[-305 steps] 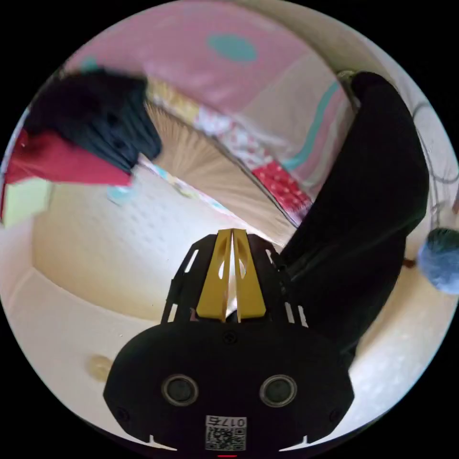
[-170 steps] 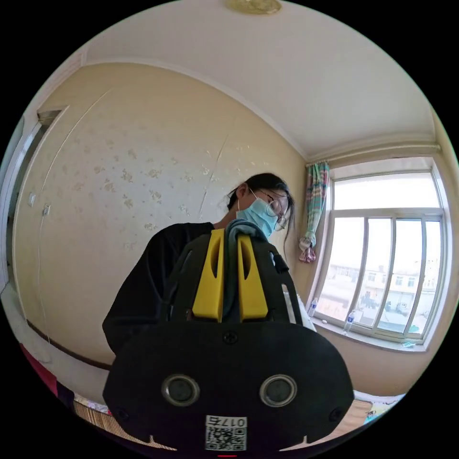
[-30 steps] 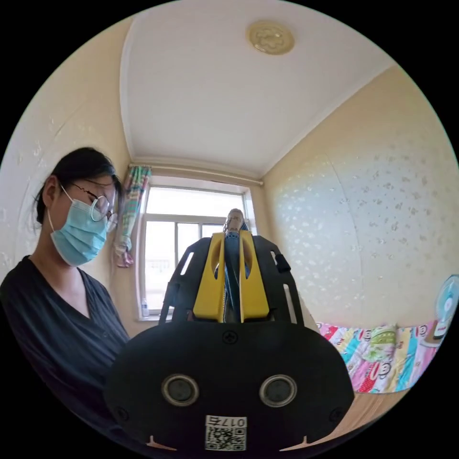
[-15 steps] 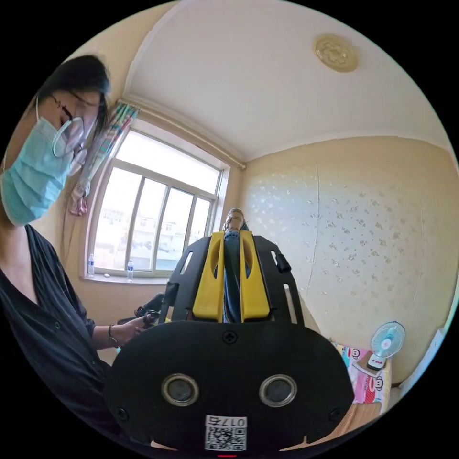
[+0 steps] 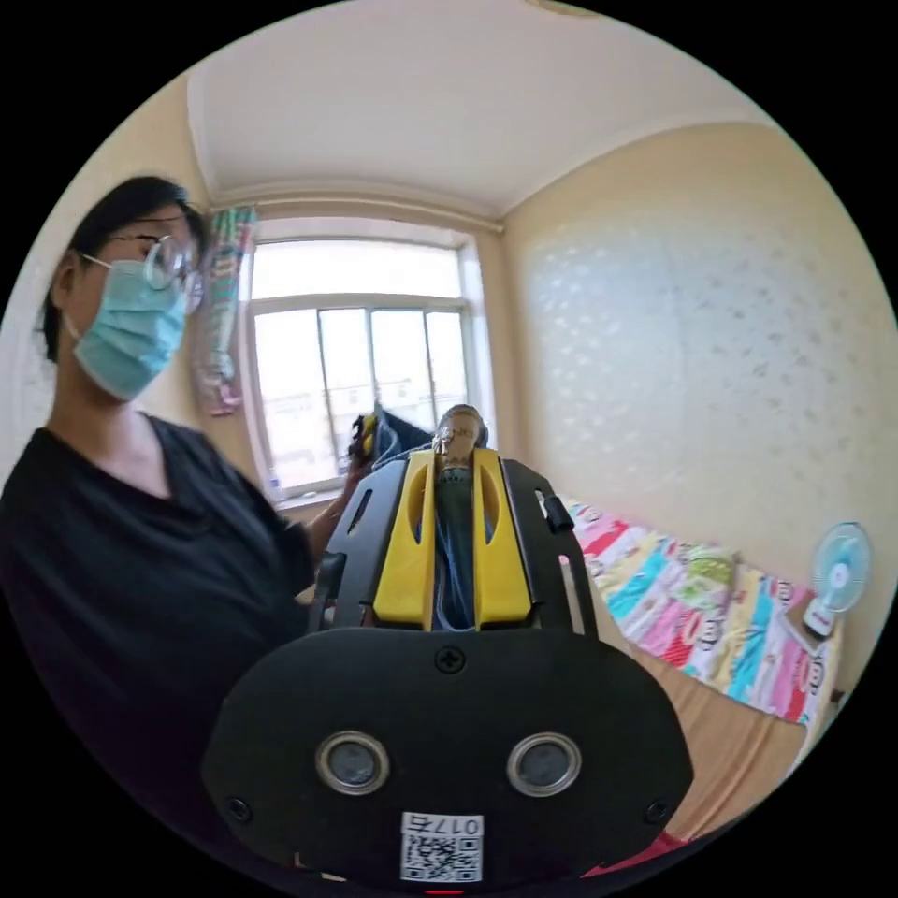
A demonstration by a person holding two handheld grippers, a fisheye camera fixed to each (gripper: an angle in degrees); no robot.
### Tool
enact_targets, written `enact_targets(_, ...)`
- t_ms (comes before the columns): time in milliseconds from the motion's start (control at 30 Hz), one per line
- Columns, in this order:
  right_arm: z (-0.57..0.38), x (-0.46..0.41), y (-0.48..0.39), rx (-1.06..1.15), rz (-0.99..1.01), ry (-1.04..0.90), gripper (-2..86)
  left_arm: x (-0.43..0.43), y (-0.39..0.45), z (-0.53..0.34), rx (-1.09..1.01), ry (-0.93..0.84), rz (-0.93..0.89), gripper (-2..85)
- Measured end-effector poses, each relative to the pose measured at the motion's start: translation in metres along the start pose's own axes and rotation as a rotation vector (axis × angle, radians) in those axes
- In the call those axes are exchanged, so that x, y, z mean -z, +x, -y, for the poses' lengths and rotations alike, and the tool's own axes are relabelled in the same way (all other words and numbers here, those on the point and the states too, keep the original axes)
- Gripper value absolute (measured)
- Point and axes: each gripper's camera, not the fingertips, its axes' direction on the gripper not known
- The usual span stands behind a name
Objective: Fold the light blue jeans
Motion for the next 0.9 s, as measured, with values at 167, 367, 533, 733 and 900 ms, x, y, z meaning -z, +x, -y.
enact_targets(167, -0.052, -0.018, 0.014, -0.090, 0.310, -0.060, 7.6, -0.023, 0.029, 0.014, 0.001, 0.114, -0.134, 4.2)
enact_targets(367, -0.081, -0.048, 0.020, -0.227, 0.394, -0.202, 9.1, -0.019, 0.056, 0.013, -0.023, 0.271, -0.343, 4.0)
enact_targets(533, -0.111, -0.057, 0.032, -0.319, 0.400, -0.236, 7.5, -0.013, 0.088, 0.026, -0.047, 0.331, -0.419, 3.9)
enact_targets(733, -0.138, -0.058, 0.029, -0.360, 0.336, -0.192, 14.9, -0.021, 0.128, 0.055, -0.066, 0.269, -0.291, 3.8)
enact_targets(900, -0.147, -0.058, 0.032, -0.370, 0.433, -0.143, 20.3, -0.026, 0.149, 0.072, -0.066, 0.270, -0.287, 3.8)
